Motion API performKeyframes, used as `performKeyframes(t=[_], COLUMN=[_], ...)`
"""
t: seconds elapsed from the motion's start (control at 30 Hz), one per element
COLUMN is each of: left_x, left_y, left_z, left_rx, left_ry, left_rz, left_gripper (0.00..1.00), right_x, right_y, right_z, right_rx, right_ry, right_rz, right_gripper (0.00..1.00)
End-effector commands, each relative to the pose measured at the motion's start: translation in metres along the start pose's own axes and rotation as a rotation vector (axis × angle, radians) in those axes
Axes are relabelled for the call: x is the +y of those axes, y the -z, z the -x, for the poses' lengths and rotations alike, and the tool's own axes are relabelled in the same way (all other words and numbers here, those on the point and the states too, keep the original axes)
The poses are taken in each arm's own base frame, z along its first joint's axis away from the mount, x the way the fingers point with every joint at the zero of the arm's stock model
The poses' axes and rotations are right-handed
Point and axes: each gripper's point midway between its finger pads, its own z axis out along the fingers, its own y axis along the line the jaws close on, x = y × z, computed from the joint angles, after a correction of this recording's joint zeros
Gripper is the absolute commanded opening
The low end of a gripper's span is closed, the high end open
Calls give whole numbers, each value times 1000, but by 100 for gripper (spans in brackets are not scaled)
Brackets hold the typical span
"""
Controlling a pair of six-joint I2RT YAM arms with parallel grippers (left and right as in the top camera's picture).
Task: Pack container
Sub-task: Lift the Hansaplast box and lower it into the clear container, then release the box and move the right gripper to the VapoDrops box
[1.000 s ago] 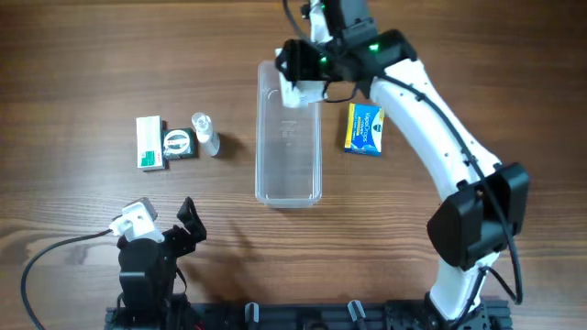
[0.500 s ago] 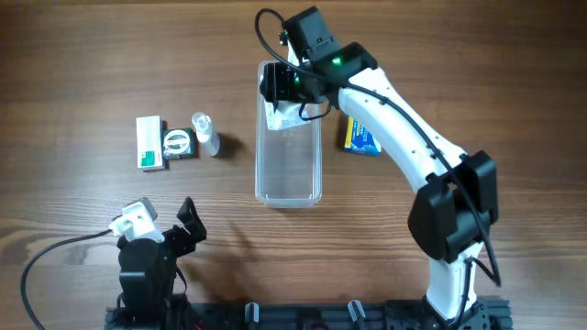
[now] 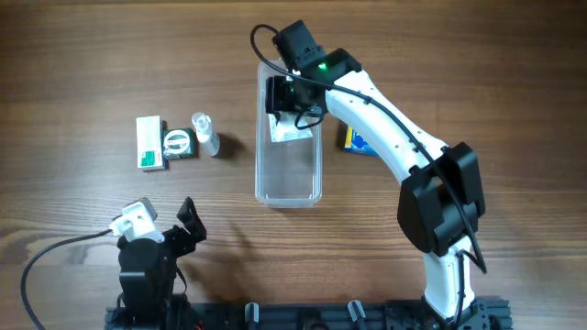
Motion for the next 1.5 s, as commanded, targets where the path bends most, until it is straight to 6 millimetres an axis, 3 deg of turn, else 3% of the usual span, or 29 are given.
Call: performKeyframes(t=[0.0,0.23,0.57,1.0,1.1,1.17,1.3,1.47], left_x=[-1,-1,-1,-1,-1,-1,-1,-1], left_y=[0,0,0,0,0,0,0,0], left_z=[0,0,0,0,0,0,0,0], left_rx=[-1,-1,-1,-1,-1,-1,-1,-1], left_ry=[-15,-15,-15,-15,-15,-15,-15,-15], left_rz=[-5,-5,-5,-5,-5,-5,-5,-5], left_gripper=[100,100,100,100,100,100,100,100], right_x=[-2,-14,-11,-8,-7,-4,7,34], right_y=[-5,-37,-41,-41,-41,-41,-21,43], right_z=[6,-5,5,9,11,15,29,59], right_rx=[-21,32,-12,-29,-37,-53,-114,-272], right_ry=[-18,-41,-36,-31,-28,-4,27,67], right_rz=[-31,-71,-64,-52,-46,-35,2,97], right_gripper=[62,62,64,84,97,100,100,100])
